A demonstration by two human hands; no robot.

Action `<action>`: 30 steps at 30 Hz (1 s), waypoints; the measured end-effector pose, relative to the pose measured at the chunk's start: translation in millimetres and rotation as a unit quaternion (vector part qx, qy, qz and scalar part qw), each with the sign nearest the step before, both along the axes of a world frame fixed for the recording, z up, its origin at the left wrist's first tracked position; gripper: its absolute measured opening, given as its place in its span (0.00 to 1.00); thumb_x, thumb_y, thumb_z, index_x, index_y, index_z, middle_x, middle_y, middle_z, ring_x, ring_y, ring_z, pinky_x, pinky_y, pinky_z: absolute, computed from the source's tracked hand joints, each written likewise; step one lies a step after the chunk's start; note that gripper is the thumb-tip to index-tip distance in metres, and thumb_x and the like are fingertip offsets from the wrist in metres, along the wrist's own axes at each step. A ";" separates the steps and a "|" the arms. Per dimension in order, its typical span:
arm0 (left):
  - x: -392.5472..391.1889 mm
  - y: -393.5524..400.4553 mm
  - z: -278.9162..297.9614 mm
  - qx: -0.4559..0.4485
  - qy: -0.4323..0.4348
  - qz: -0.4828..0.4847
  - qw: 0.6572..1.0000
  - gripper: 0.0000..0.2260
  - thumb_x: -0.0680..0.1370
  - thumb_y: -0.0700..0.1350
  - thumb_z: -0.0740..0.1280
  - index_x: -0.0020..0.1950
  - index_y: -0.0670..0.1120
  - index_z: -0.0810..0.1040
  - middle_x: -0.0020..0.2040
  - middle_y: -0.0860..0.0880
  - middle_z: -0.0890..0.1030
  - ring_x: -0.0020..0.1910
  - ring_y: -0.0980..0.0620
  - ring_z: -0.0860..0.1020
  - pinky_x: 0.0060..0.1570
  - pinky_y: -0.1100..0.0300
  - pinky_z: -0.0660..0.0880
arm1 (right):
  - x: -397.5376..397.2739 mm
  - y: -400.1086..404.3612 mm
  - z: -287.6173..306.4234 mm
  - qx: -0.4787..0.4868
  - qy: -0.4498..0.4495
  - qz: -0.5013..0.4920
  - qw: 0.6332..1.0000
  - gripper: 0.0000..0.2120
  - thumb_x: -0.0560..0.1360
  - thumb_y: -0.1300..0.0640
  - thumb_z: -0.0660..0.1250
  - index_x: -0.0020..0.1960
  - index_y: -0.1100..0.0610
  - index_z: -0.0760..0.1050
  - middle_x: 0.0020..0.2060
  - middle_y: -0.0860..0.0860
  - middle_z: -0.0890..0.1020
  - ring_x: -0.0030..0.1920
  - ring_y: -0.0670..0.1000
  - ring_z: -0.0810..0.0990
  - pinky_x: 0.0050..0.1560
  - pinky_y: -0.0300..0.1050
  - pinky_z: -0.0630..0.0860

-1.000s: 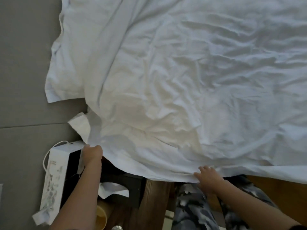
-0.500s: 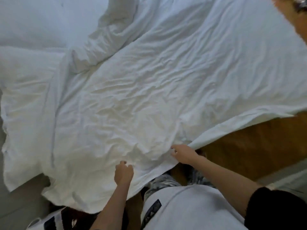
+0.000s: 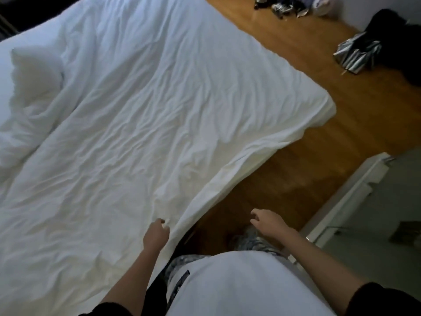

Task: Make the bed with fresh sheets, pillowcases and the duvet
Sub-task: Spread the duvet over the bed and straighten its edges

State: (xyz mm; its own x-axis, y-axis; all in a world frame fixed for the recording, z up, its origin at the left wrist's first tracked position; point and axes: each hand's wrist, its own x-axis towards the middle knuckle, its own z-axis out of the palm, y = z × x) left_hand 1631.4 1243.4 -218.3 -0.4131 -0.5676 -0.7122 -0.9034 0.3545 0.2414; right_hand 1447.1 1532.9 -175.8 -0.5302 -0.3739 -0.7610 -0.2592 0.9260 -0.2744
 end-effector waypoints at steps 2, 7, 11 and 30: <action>-40.2 33.5 -4.3 0.011 0.006 0.001 1.000 0.17 0.80 0.44 0.60 0.68 0.42 0.70 0.63 0.41 0.76 0.56 0.44 0.77 0.49 0.55 0.72 | -40.4 31.2 -4.7 0.004 0.018 0.008 1.000 0.20 0.81 0.51 0.58 0.71 0.54 0.66 0.65 0.52 0.75 0.62 0.52 0.75 0.58 0.46 0.74; -116.0 96.5 -6.9 0.027 0.019 -0.016 0.999 0.17 0.80 0.44 0.61 0.69 0.45 0.70 0.64 0.44 0.74 0.58 0.46 0.76 0.49 0.58 0.69 | -131.8 51.4 -17.0 0.026 0.032 0.106 0.994 0.20 0.80 0.52 0.58 0.71 0.54 0.66 0.64 0.53 0.74 0.62 0.54 0.73 0.58 0.48 0.73; -165.2 109.1 -26.5 0.011 0.013 -0.073 0.997 0.19 0.80 0.47 0.59 0.72 0.48 0.66 0.68 0.46 0.70 0.63 0.46 0.72 0.56 0.55 0.70 | -193.6 28.5 -46.0 0.020 0.051 0.161 0.985 0.21 0.80 0.52 0.60 0.72 0.54 0.64 0.66 0.53 0.72 0.65 0.54 0.70 0.61 0.49 0.72; -286.1 94.5 -263.3 -0.120 -0.002 -0.190 0.974 0.54 0.60 0.56 0.80 0.77 0.41 0.54 0.75 0.30 0.53 0.74 0.30 0.53 0.66 0.30 0.56 | -387.2 -51.2 -297.5 -0.048 0.168 0.462 0.870 0.37 0.57 0.68 0.72 0.66 0.63 0.70 0.57 0.66 0.75 0.55 0.67 0.75 0.53 0.58 0.75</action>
State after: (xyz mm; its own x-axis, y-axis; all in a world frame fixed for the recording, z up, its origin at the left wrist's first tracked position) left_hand 1345.3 1337.9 -481.6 -0.6234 -0.5248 -0.5797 -0.6967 0.7093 0.1071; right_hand 1059.9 1481.7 -473.3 -0.1568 -0.8120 -0.5622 -0.9607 0.2573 -0.1037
